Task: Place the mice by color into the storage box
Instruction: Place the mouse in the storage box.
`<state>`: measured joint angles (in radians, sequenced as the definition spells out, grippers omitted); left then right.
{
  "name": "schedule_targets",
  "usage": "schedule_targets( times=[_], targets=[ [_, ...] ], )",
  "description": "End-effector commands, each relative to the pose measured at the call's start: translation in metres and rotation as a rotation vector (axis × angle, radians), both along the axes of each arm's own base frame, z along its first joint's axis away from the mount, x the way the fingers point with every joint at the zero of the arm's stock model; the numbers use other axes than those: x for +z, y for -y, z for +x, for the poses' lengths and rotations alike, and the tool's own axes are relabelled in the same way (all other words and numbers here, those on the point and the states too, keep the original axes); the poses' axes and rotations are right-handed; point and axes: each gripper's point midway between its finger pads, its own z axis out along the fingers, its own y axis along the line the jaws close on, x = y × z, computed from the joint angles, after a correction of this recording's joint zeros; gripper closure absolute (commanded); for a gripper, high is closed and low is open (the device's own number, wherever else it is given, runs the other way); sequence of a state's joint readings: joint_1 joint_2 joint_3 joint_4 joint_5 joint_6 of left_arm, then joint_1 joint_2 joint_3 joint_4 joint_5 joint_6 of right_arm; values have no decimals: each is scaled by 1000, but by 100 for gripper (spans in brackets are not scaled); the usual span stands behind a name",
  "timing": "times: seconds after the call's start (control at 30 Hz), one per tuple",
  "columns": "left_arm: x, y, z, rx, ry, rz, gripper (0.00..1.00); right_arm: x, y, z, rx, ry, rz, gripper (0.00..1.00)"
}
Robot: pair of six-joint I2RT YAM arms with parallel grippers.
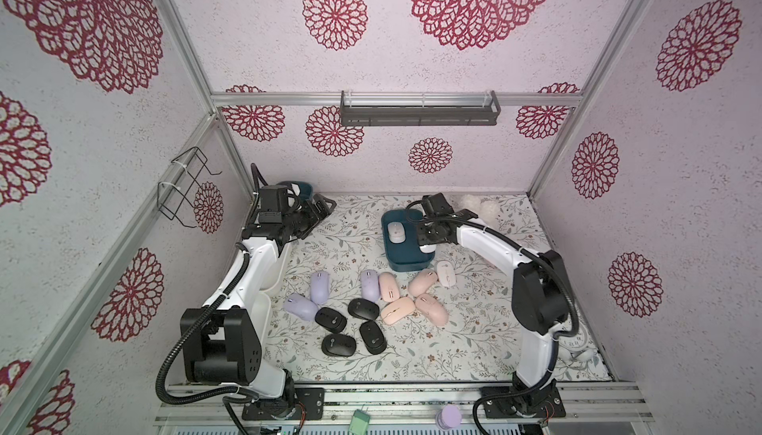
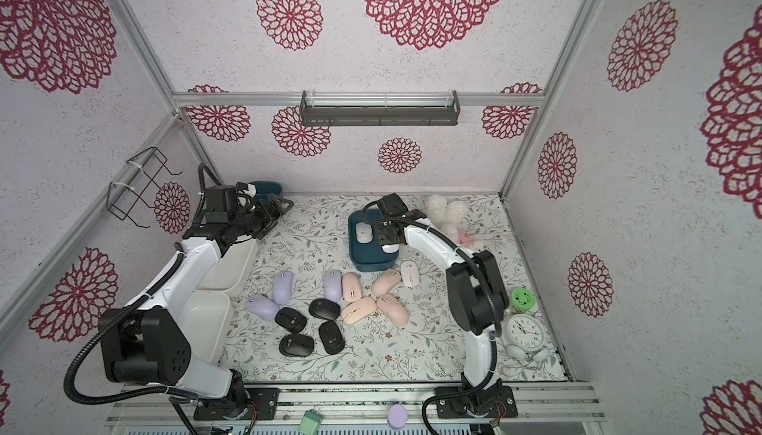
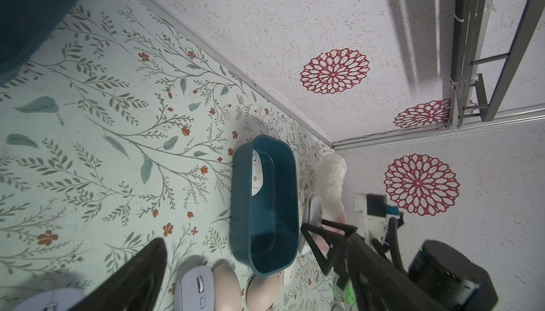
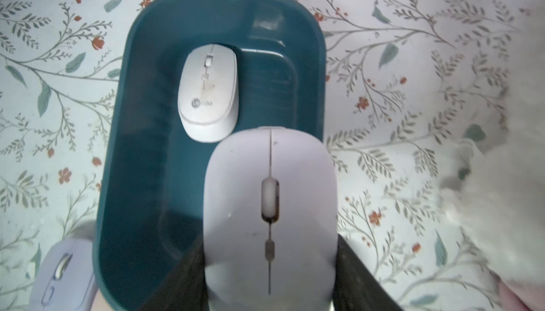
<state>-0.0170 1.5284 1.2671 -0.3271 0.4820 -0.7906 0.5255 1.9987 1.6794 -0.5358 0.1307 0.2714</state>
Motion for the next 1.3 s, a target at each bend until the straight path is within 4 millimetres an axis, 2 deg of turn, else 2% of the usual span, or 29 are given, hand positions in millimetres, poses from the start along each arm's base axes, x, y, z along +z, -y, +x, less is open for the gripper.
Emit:
schedule_targets(
  times=[0.0, 0.2, 0.5, 0.77, 1.1, 1.27],
  targets=[
    [-1, 3, 0, -5, 2, -8, 3, 7, -3, 29, -18, 48, -54, 47],
    [1, 6, 0, -14, 9, -20, 3, -16, -12, 61, -22, 24, -146, 47],
    [4, 11, 0, -34, 22, -62, 1, -36, -23, 83, -31, 2, -147, 47],
    [4, 12, 1, -37, 21, -64, 1, -43, -15, 89, -74, -6, -149, 46],
    [4, 13, 1, -40, 19, -72, 0, -63, -7, 85, -83, -47, -190, 43],
    [3, 13, 1, -38, 18, -71, 0, -63, -11, 87, -86, -44, -168, 41]
  ],
)
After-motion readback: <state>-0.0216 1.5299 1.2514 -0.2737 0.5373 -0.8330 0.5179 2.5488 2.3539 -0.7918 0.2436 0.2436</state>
